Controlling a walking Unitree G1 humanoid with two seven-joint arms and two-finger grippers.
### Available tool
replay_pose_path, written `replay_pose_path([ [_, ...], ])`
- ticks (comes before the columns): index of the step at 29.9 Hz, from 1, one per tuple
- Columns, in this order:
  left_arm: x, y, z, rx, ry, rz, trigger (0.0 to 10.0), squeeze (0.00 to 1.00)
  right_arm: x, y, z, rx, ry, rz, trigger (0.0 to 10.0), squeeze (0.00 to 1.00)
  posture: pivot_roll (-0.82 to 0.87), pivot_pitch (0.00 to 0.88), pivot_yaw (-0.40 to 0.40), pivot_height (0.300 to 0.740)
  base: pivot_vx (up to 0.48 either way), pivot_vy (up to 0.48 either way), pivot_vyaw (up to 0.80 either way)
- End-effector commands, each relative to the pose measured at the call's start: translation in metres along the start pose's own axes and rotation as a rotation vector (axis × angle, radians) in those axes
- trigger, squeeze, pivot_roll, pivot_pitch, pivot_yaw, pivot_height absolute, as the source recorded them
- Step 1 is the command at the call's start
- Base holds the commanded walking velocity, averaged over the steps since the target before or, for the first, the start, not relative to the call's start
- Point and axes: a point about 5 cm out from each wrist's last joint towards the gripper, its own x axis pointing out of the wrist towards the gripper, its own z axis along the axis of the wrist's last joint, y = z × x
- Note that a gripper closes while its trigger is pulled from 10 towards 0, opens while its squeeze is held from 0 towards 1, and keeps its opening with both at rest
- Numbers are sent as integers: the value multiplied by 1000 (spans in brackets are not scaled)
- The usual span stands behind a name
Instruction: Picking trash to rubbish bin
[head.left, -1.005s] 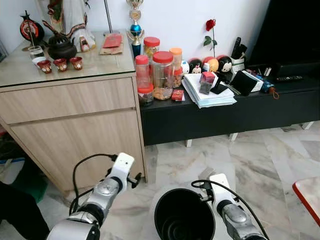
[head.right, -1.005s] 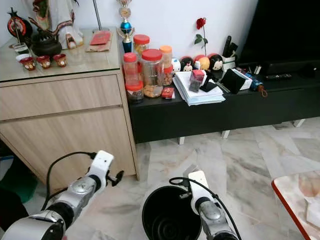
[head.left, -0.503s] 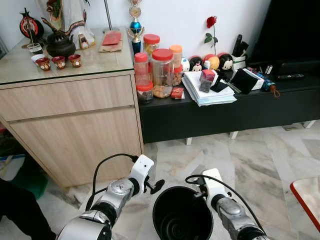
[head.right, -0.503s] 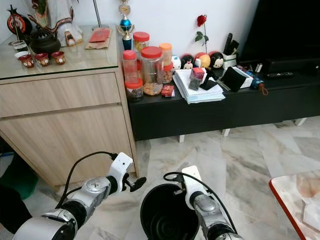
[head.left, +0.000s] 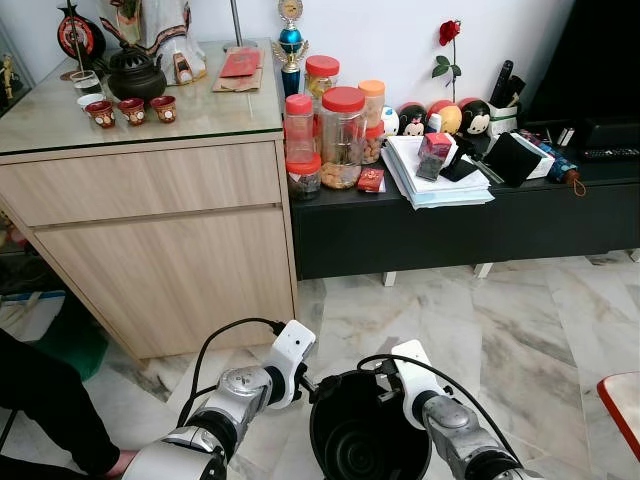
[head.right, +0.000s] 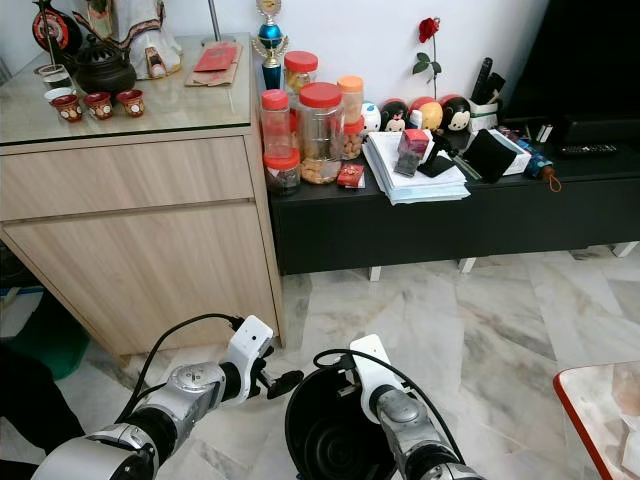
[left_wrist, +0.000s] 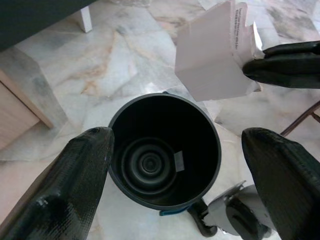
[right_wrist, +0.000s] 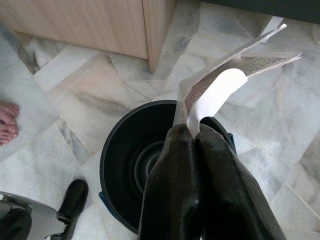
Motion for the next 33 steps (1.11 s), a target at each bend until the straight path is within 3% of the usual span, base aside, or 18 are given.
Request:
replay_pose_path([
  [1,-1,-1,-6,-21,25,-8,10000,0,1,0,3,-15,-3,-1,10000,0,94,38,-5,740,0,0,0],
  [4,-1,-1,-7,-19,26,-11,10000,0,1,0,3,-13,-3,-6,10000,0,94,38,-5,740,0,0,0],
  [5,-1,-1,-7,-18,27,-13,10000,0,0,0,2,-9,0,-7,10000,67,96,41,-5,740,0,0,0],
  [6,-1,-1,-7,-18,27,-13,10000,0,0,0,2,-9,0,-7,10000,67,96,41,-5,740,0,0,0],
  [7,-2,-1,-7,-14,30,-13,10000,0,0,0,1,-7,6,-9,10000,294,96,40,-4,740,0,0,0],
  [8,-2,-1,-7,-14,30,-13,10000,0,0,0,1,-7,6,-9,10000,294,96,40,-4,740,0,0,0],
  [9,-2,-1,-7,-13,30,-13,10000,0,0,1,0,-7,6,-9,10000,690,96,40,-4,740,0,0,0],
  [10,-2,-1,-7,-12,30,-13,10000,0,0,1,0,-6,6,-8,10000,690,98,39,-4,740,0,0,0],
  [11,-2,-1,-7,-12,30,-13,10000,0,0,0,0,-6,7,-9,10000,1000,98,39,-4,740,0,0,0],
  [29,-2,0,-7,1,35,-12,10000,0,0,0,5,9,-27,-17,10000,1000,100,37,4,740,0,0,0],
  [30,-2,1,-7,5,33,-5,10000,0,0,-1,7,17,-48,-21,10000,282,99,37,5,740,0,0,0],
  [31,-3,4,-5,14,25,25,10000,0,0,-2,12,34,-83,-25,10000,0,99,38,5,740,0,0,0],
  [33,-4,6,-4,17,19,48,10000,0,0,-3,14,34,-96,-26,10000,0,99,38,5,740,0,0,0],
])
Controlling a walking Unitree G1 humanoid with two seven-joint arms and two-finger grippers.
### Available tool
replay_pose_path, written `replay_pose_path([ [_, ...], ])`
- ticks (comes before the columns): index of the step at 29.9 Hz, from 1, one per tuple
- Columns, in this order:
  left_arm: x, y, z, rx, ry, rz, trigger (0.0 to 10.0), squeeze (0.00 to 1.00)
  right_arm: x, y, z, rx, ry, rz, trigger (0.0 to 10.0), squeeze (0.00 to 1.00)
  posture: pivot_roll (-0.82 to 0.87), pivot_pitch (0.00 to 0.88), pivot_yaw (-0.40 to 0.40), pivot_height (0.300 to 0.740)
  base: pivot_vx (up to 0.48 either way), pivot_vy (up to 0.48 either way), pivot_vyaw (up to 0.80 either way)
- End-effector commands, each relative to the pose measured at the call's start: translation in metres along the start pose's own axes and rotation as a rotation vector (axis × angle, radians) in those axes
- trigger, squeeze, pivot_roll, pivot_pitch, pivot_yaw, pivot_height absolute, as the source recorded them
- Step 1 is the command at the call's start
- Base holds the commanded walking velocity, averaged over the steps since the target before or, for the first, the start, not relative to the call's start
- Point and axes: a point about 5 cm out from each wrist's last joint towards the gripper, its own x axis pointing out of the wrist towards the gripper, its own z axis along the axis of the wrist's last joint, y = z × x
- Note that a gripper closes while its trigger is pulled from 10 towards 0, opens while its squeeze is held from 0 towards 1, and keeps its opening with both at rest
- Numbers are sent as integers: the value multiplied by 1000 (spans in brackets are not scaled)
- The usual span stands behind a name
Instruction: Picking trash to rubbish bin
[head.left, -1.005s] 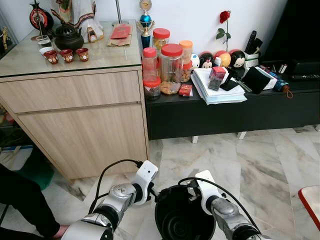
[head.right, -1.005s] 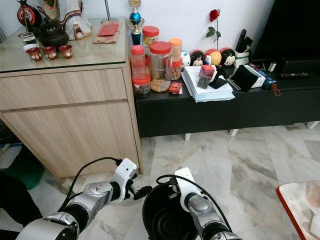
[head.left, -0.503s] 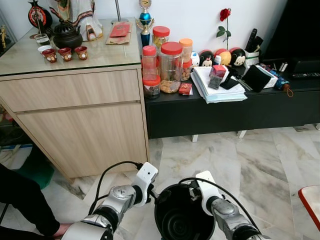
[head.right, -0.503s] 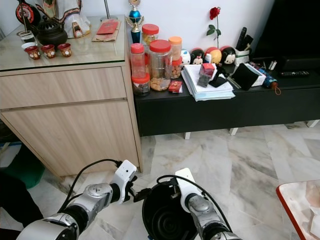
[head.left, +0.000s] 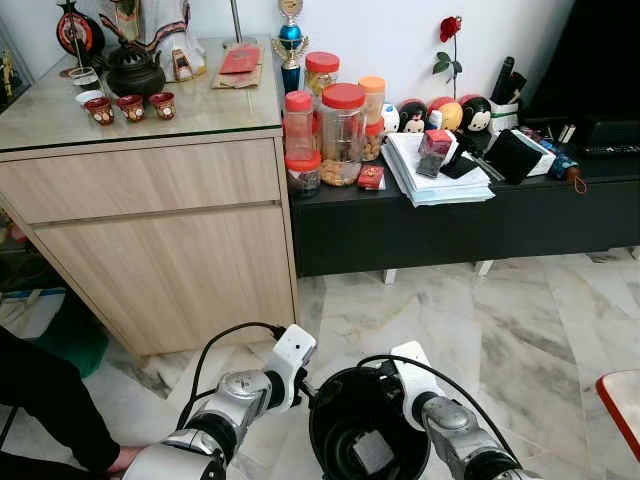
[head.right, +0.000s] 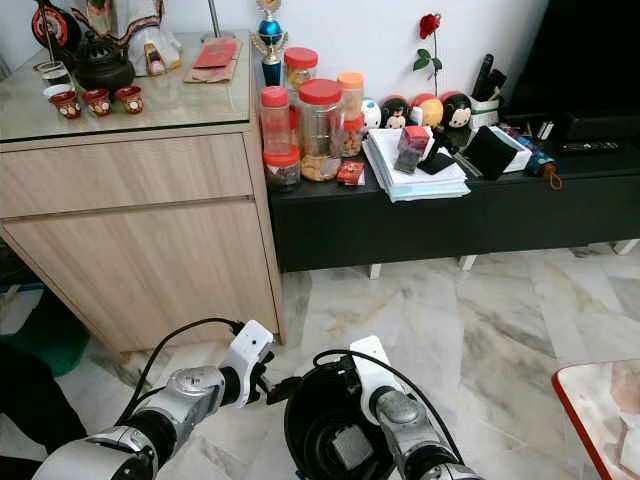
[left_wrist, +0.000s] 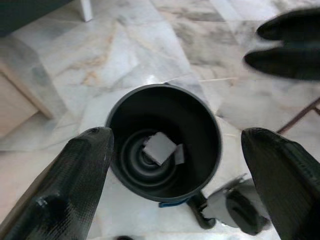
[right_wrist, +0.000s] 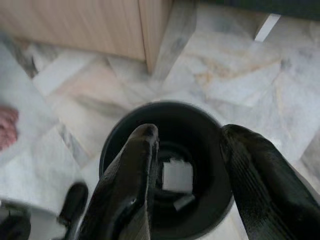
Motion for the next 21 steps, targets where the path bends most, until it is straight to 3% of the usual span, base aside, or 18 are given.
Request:
replay_pose_path([
  [1,-4,9,1,28,-5,63,10000,0,0,-2,9,18,-60,-11,10000,0,99,39,6,740,0,0,0],
  [2,-8,18,1,40,1,145,10000,0,-1,-6,10,36,-85,-18,10000,0,100,37,6,740,0,0,0],
  [4,-11,25,0,45,10,201,10000,0,-2,-9,10,47,-94,-25,10000,0,99,35,5,740,0,0,0],
  [8,-31,49,-16,-4,40,383,10000,0,-9,-23,-15,74,1,-69,10000,0,94,31,6,740,0,0,0],
  [14,-51,60,-46,-14,125,518,10000,0,-22,-38,-48,137,90,-147,10000,0,97,25,3,740,0,0,0],
  [19,-60,63,-60,-31,156,592,10000,0,-29,-45,-62,167,124,-171,10000,0,91,22,0,740,0,0,0],
  [21,-65,63,-68,-54,170,622,10000,0,-33,-47,-69,232,134,-188,10000,0,89,18,0,740,0,0,0],
])
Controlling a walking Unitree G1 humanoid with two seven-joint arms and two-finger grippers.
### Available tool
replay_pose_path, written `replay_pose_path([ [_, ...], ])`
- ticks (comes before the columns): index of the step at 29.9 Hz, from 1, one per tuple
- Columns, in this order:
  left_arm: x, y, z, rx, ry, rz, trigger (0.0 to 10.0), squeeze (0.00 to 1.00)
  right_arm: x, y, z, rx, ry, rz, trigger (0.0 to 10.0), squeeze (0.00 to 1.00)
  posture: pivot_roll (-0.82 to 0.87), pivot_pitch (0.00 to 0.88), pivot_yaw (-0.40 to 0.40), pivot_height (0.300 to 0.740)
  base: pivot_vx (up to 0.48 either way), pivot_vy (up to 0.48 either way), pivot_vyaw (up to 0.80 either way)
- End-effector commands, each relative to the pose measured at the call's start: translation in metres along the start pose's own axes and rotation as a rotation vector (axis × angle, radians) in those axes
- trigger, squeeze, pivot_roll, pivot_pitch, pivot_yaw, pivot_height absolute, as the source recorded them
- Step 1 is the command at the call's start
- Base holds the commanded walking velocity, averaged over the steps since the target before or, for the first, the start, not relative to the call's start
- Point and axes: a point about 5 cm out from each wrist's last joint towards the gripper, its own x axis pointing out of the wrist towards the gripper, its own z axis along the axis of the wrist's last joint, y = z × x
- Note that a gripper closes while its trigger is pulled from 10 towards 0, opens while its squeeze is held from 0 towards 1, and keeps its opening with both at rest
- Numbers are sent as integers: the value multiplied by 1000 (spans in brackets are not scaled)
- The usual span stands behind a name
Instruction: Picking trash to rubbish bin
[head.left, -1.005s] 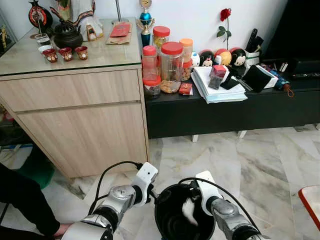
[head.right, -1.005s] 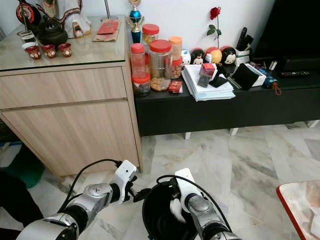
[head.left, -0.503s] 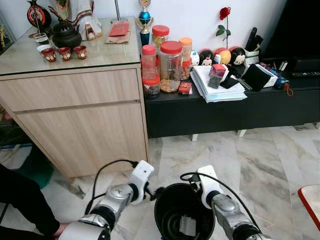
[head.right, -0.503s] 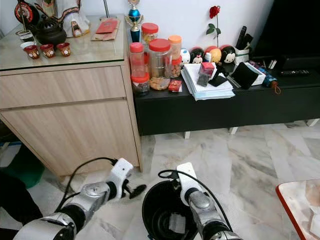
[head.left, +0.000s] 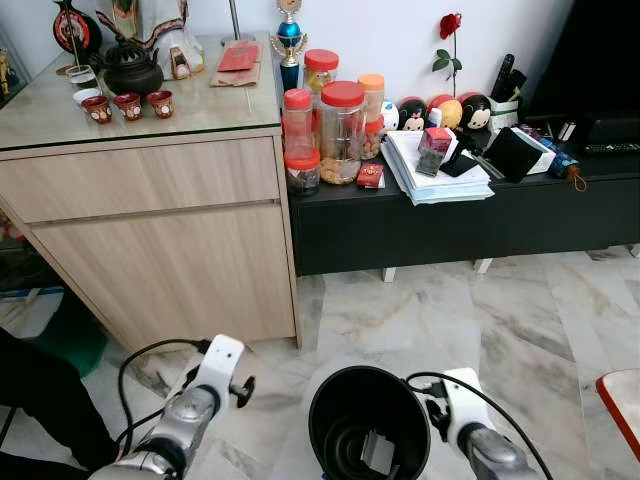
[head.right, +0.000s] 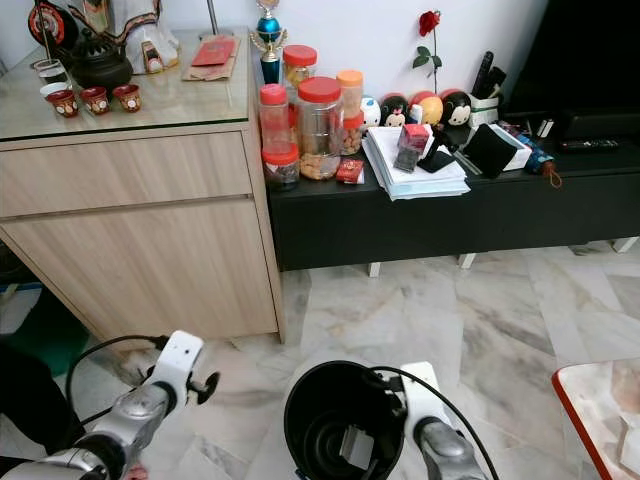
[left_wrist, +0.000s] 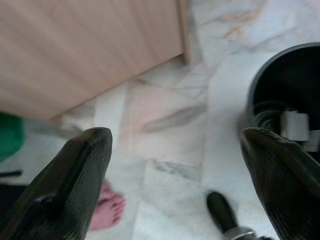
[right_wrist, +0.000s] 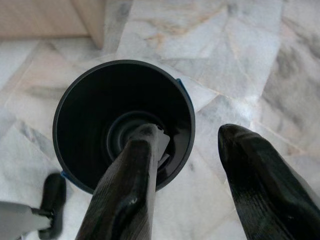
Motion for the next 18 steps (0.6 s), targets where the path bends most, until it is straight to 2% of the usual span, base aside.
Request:
replay_pose_path([
  [1,-4,3,-14,-16,48,40,10000,0,-3,-3,-10,87,21,-12,10000,0,91,15,-2,740,0,0,0],
  [4,-8,6,-27,-37,88,71,10000,0,-5,-3,-19,86,43,-4,10000,0,93,10,-3,740,0,0,0],
  [8,-11,9,-36,-62,114,97,10000,0,-7,-10,-19,173,-5,-48,10000,0,90,0,-3,740,0,0,0],
  [10,-11,9,-36,-63,114,99,10000,0,-7,-10,-18,179,-9,-50,10000,0,90,0,-3,740,0,0,0],
  [11,-11,9,-36,-63,114,100,10000,0,-7,-10,-18,180,-9,-49,10000,0,90,0,-3,740,0,0,0],
  [13,-13,7,-42,-65,132,98,10000,0,-8,-11,-17,124,-26,-53,10000,0,82,0,-1,740,0,0,0],
  [18,-13,6,-42,-67,135,100,10000,0,-8,-4,-22,125,-13,-41,10000,0,83,0,0,740,0,0,0],
])
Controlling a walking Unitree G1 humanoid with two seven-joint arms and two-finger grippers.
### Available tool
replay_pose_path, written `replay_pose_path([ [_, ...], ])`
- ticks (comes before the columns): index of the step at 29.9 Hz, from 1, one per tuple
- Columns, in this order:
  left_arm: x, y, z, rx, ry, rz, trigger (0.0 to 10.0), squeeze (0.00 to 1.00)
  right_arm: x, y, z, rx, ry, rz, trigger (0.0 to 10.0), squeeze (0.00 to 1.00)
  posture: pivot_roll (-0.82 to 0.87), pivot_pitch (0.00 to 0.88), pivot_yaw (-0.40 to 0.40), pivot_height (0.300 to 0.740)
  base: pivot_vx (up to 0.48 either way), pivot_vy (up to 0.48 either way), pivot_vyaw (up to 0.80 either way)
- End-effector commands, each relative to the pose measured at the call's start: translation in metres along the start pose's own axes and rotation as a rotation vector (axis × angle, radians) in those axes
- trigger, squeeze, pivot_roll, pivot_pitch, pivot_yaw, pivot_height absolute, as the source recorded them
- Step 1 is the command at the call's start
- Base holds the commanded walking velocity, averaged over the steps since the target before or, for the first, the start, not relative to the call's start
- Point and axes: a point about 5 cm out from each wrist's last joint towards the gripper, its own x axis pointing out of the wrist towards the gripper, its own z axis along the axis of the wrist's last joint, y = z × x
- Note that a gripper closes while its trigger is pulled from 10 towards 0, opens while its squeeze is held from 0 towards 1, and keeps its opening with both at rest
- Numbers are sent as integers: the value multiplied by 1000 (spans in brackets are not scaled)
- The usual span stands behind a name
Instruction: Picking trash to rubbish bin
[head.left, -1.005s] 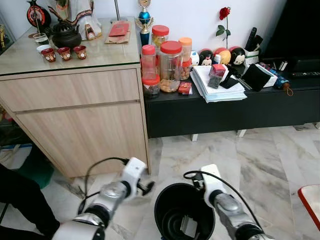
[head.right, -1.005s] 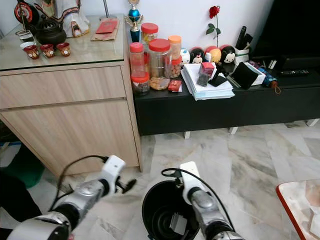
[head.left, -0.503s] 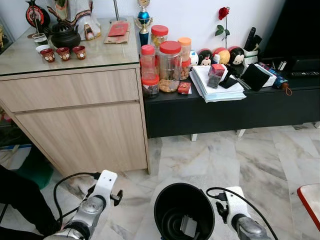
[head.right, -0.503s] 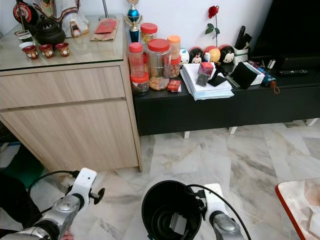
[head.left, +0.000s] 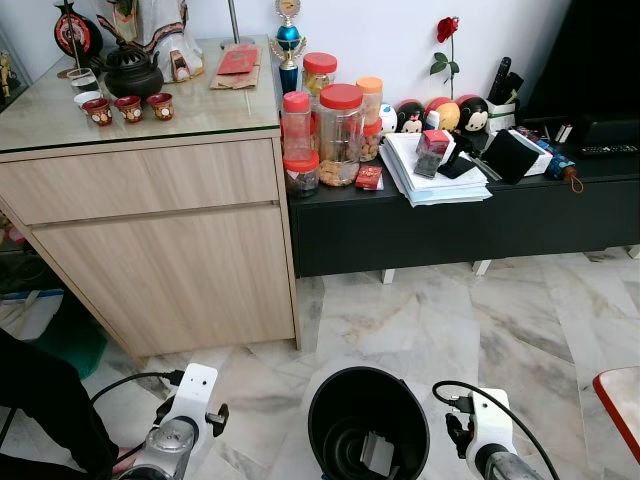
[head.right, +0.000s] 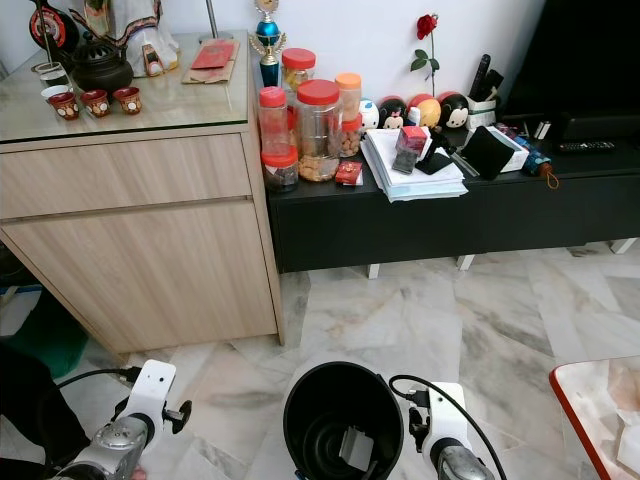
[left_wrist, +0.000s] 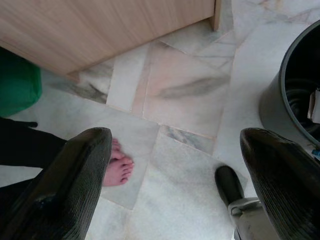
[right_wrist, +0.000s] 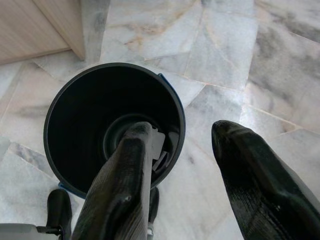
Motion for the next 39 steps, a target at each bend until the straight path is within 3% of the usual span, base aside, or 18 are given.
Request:
replay_pose_path([
  [1,-1,1,-5,-11,25,14,10000,0,0,6,-5,-2,10,7,10000,0,82,0,0,740,0,0,0],
  [22,-1,-3,-7,3,32,-9,10000,0,-1,17,-14,36,24,24,10000,0,79,0,8,740,0,0,0],
  [39,-1,-4,-6,-8,29,-9,10000,0,-1,21,-15,19,35,36,10000,0,87,0,4,740,0,0,-724],
])
